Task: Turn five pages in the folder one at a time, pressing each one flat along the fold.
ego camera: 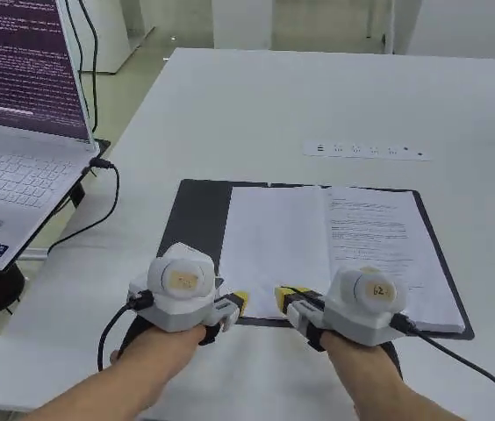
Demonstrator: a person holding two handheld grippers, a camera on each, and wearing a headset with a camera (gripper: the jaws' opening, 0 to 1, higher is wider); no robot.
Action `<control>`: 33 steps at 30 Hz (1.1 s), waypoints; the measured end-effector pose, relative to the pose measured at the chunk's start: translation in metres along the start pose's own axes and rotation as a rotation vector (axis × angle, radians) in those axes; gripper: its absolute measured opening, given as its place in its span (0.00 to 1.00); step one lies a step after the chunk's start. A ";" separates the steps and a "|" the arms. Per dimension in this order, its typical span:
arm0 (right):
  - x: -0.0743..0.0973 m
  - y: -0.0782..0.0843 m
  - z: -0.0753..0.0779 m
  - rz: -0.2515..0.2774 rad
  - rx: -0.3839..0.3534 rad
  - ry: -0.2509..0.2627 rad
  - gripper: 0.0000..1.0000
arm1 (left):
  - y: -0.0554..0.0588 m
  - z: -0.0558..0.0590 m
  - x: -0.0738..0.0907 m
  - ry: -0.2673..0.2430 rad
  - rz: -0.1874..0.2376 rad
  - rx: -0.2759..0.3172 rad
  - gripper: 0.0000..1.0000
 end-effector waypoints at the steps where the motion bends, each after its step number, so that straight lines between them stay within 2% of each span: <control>1: 0.000 -0.002 0.007 0.001 -0.007 0.011 0.03 | 0.002 0.000 -0.003 -0.008 -0.012 0.001 0.26; 6: -0.001 -0.008 0.025 0.009 -0.031 0.034 0.02 | 0.013 0.002 -0.014 -0.036 -0.044 -0.006 0.25; 10: -0.006 -0.015 0.036 0.010 -0.034 0.041 0.01 | 0.023 0.002 -0.017 -0.061 -0.067 -0.014 0.25; 12: -0.010 -0.018 0.040 0.008 -0.027 0.044 0.00 | 0.024 0.002 -0.015 -0.076 -0.035 -0.038 0.24; 17: -0.022 -0.027 0.053 0.006 -0.040 0.050 0.00 | 0.029 0.001 -0.014 -0.081 0.010 -0.032 0.24; 21: -0.034 -0.036 0.063 -0.001 -0.022 0.053 0.00 | 0.029 0.000 -0.014 -0.080 0.017 -0.030 0.24; 29: -0.061 -0.055 0.088 -0.005 -0.036 0.067 0.00 | 0.030 0.001 -0.015 -0.087 0.029 -0.019 0.24; 33: -0.073 -0.061 0.094 -0.010 -0.054 0.073 0.00 | 0.031 0.000 -0.016 -0.090 0.033 -0.017 0.24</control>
Point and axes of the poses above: the centre of the closed fingertips' face, and the gripper's own axes: x roughly backward along the fingers, z roughly to its right, y roughly out of its underside, the point moved 8 cm from there along x, roughly backward along the fingers, and after that the axes turned 6 degrees about y, right-handed, at the moved point
